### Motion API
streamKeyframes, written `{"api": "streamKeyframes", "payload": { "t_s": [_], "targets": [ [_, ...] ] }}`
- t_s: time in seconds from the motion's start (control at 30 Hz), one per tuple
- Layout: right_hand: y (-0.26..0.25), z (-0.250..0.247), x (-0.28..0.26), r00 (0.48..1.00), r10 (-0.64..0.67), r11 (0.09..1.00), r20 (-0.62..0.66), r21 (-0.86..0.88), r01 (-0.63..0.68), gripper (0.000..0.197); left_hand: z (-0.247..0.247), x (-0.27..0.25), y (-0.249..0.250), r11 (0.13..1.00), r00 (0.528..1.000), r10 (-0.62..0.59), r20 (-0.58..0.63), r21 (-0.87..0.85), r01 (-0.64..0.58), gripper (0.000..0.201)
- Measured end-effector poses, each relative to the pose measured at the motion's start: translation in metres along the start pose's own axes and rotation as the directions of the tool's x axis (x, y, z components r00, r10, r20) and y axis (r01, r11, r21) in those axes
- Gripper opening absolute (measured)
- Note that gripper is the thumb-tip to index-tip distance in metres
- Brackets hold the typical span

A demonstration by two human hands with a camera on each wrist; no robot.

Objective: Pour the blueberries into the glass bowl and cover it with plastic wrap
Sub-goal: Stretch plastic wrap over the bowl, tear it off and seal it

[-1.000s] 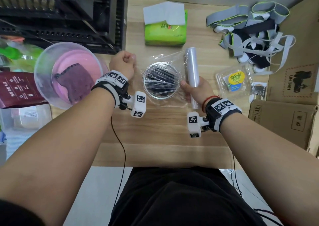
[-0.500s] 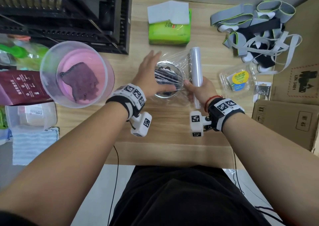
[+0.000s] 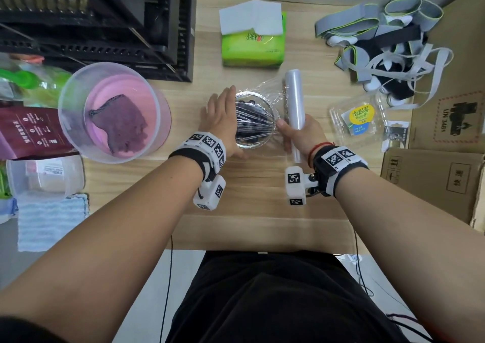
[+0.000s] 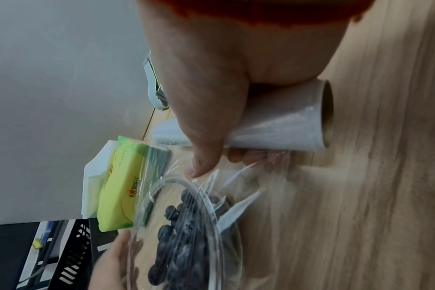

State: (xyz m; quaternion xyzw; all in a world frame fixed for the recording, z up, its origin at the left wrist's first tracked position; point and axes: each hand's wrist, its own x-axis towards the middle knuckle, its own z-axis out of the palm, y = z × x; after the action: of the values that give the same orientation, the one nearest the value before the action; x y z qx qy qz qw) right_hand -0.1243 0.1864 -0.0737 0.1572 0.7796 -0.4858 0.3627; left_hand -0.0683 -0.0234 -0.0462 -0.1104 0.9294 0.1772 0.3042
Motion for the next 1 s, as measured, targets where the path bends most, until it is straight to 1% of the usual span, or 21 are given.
{"api": "streamKeyframes", "payload": {
  "t_s": [0.07,0.17,0.23,0.3,0.37,0.5,0.6,0.7,0.77,0.83,0.93,1.0],
  "targets": [
    [0.001,-0.001,0.001,1.0,-0.009,1.0,0.001,-0.027,0.009,0.059,-0.006,0.002,0.011,0.997,1.0,0.017,0.026,0.07,-0.019,0.17],
    [0.001,-0.001,0.001,0.999,-0.039,0.996,-0.014,-0.081,0.038,0.058,-0.011,0.009,0.036,0.988,0.993,0.117,0.026,0.102,-0.119,0.168],
    [0.001,-0.002,0.002,0.999,-0.049,0.991,-0.021,-0.129,0.045,0.059,-0.008,0.014,0.05,0.98,0.988,0.151,0.044,0.123,-0.155,0.165],
    [0.0,-0.004,0.001,0.999,-0.05,0.987,-0.007,-0.156,0.048,0.054,-0.003,0.017,0.054,0.969,0.986,0.157,0.047,0.185,-0.163,0.159],
    [0.003,-0.009,0.002,0.998,-0.068,0.979,-0.009,-0.192,0.066,0.05,0.001,0.019,0.053,0.961,0.988,0.156,0.017,0.229,-0.155,0.152],
    [0.006,-0.017,0.003,0.997,-0.074,0.972,-0.029,-0.227,0.065,0.054,0.002,0.02,0.05,0.958,0.988,0.152,-0.01,0.246,-0.145,0.149],
    [0.008,-0.022,0.003,0.995,-0.036,0.973,-0.097,-0.23,0.013,0.047,0.003,0.021,0.05,0.958,0.988,0.151,-0.013,0.247,-0.144,0.151],
    [0.012,-0.024,0.003,0.985,-0.022,0.98,-0.17,-0.199,-0.013,0.057,0.003,0.022,0.049,0.957,0.989,0.149,-0.017,0.252,-0.14,0.152],
    [0.012,-0.024,0.002,0.977,-0.011,0.977,-0.215,-0.211,-0.035,0.056,0.003,0.022,0.05,0.957,0.989,0.145,-0.019,0.259,-0.135,0.154],
    [0.011,-0.025,0.004,0.964,0.002,0.965,-0.267,-0.251,-0.071,0.056,0.004,0.022,0.05,0.957,0.99,0.138,-0.019,0.26,-0.129,0.155],
    [0.008,-0.023,0.008,0.935,0.024,0.938,-0.353,-0.315,-0.143,0.065,0.004,0.022,0.05,0.958,0.991,0.133,-0.015,0.259,-0.124,0.156],
    [0.007,-0.021,0.009,0.906,0.038,0.921,-0.421,-0.336,-0.195,0.068,0.004,0.022,0.05,0.959,0.991,0.131,-0.017,0.256,-0.122,0.156]
  ]
}}
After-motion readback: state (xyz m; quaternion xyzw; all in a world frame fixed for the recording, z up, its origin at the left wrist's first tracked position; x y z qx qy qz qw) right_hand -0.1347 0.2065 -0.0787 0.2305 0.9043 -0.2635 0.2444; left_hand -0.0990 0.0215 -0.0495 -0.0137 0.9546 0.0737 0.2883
